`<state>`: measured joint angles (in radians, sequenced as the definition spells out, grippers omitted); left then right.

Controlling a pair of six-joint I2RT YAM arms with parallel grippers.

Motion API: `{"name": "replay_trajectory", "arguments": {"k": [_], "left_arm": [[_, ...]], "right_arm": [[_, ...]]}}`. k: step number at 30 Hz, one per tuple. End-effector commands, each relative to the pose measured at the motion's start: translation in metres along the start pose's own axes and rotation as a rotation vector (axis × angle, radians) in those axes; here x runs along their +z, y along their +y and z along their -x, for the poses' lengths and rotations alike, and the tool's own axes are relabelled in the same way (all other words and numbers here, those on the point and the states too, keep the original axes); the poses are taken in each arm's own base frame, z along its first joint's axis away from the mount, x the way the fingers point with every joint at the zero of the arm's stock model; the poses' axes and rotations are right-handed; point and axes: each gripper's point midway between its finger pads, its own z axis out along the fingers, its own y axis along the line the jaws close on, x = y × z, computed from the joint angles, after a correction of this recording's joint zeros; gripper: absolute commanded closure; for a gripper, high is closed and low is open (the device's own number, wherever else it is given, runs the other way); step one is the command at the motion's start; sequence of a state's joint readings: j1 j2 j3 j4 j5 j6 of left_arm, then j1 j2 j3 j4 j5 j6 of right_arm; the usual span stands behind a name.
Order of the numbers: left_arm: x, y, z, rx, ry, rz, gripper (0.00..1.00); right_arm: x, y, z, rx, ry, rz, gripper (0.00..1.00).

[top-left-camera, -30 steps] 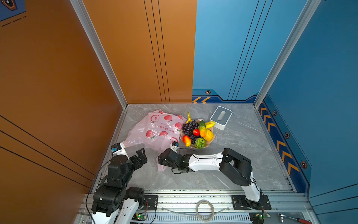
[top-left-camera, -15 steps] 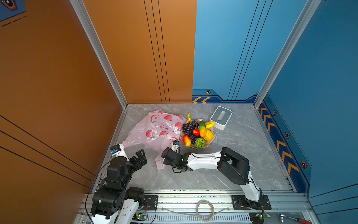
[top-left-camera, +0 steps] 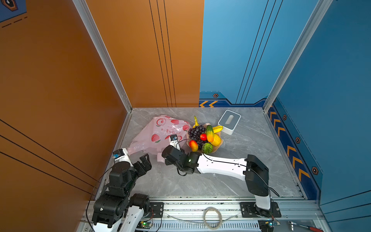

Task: Place the fruits into the plastic bag
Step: Pick up the plastic bag from the top-left of the table, then shake the plastic bag at the middle-left of the table.

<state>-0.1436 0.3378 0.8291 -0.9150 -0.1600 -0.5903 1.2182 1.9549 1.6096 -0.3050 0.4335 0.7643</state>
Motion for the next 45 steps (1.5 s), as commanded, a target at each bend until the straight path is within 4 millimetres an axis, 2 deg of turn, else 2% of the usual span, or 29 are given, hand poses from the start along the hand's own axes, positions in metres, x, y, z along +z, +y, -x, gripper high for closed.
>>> {"name": "replay_trajectory", "arguments": {"k": [1,5,9,14,15,18,24,28,31,36,39,43,45], "left_arm": [[-0.007,0.005,0.005,0.028,0.009,0.045,0.02],[-0.009,0.007,0.007,0.057,0.04,0.083,0.02],[-0.006,0.009,0.001,0.098,0.132,0.128,0.02],[0.003,-0.003,-0.007,0.136,0.256,0.112,0.02],[0.001,-0.01,-0.001,0.141,0.261,0.096,0.02],[0.001,-0.018,-0.001,0.169,0.311,0.078,0.02],[-0.005,-0.019,-0.007,0.286,0.401,0.103,0.02],[-0.007,-0.035,-0.02,0.347,0.483,0.042,0.01],[-0.014,-0.051,-0.021,0.348,0.492,-0.027,0.01],[-0.034,-0.089,-0.026,0.316,0.547,-0.208,0.02],[-0.039,-0.093,-0.04,0.355,0.575,-0.227,0.02],[-0.034,-0.096,-0.073,0.478,0.624,-0.211,0.02],[-0.031,-0.104,-0.086,0.549,0.625,-0.216,0.02]], "right_arm": [[-0.022,-0.016,0.025,-0.113,-0.023,-0.063,1.0],[-0.04,-0.016,0.046,-0.129,-0.031,-0.031,1.0],[-0.062,-0.014,0.07,-0.178,-0.049,0.001,1.0],[-0.089,-0.009,0.101,-0.198,-0.091,0.076,1.0],[-0.096,-0.006,0.108,-0.199,-0.102,0.095,1.0],[-0.118,-0.001,0.126,-0.213,-0.151,0.131,1.0],[-0.152,-0.013,0.16,-0.193,-0.241,0.13,1.0],[-0.161,-0.025,0.175,-0.171,-0.273,0.119,1.0],[-0.161,-0.031,0.179,-0.164,-0.279,0.11,1.0],[-0.156,-0.038,0.182,-0.148,-0.279,0.087,1.0],[-0.156,-0.042,0.185,-0.135,-0.289,0.072,1.0],[-0.154,-0.045,0.187,-0.138,-0.295,0.053,1.0],[-0.163,-0.041,0.199,-0.129,-0.323,0.065,1.0]]}}
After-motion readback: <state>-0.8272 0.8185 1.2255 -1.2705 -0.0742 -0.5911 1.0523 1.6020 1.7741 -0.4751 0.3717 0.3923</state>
